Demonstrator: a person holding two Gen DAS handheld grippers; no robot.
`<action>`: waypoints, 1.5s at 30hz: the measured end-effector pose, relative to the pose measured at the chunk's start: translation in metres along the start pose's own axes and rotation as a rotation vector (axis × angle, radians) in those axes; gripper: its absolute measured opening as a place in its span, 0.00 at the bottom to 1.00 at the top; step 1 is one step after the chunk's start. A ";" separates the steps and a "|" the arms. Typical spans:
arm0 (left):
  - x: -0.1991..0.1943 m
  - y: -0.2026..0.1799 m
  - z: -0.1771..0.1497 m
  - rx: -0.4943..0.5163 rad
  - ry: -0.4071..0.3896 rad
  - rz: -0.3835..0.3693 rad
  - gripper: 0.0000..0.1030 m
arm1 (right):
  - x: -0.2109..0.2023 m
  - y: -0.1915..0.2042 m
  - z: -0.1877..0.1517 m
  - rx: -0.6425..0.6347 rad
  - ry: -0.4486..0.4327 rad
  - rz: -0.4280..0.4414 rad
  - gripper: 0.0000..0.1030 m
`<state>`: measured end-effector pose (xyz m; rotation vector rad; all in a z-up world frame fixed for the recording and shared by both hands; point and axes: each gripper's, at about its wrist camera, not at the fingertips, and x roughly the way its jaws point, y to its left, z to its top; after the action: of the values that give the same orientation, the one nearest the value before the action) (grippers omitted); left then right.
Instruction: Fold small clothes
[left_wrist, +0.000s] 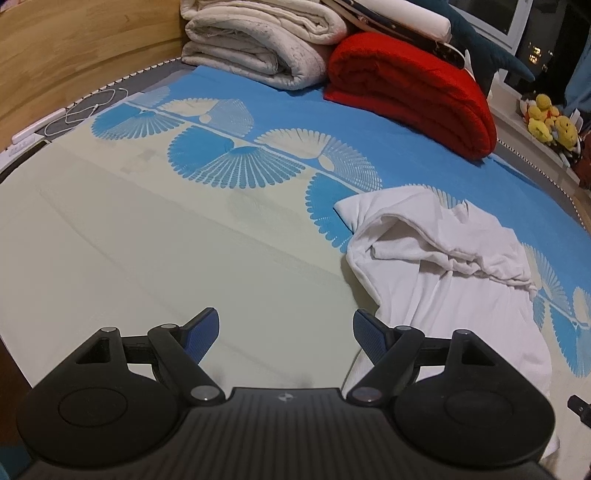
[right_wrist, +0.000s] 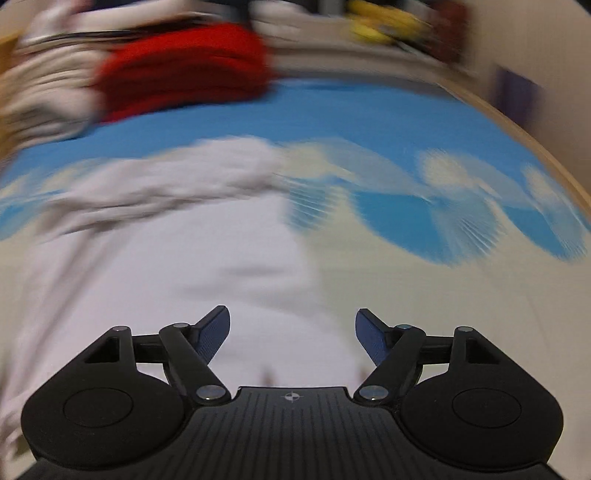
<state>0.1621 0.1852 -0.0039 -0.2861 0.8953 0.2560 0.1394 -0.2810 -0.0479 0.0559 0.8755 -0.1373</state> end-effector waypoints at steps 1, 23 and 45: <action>0.001 -0.001 -0.001 0.003 0.001 0.001 0.82 | 0.012 -0.005 -0.002 0.025 0.023 -0.021 0.74; -0.005 -0.007 -0.005 0.038 0.004 -0.006 0.82 | 0.044 0.021 -0.022 -0.189 0.141 0.011 0.07; 0.004 0.011 -0.027 0.025 0.117 -0.049 0.82 | -0.008 0.023 -0.072 -0.465 0.399 0.113 0.04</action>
<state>0.1413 0.1861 -0.0247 -0.3018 1.0051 0.1838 0.0828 -0.2503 -0.0879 -0.3107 1.2803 0.1925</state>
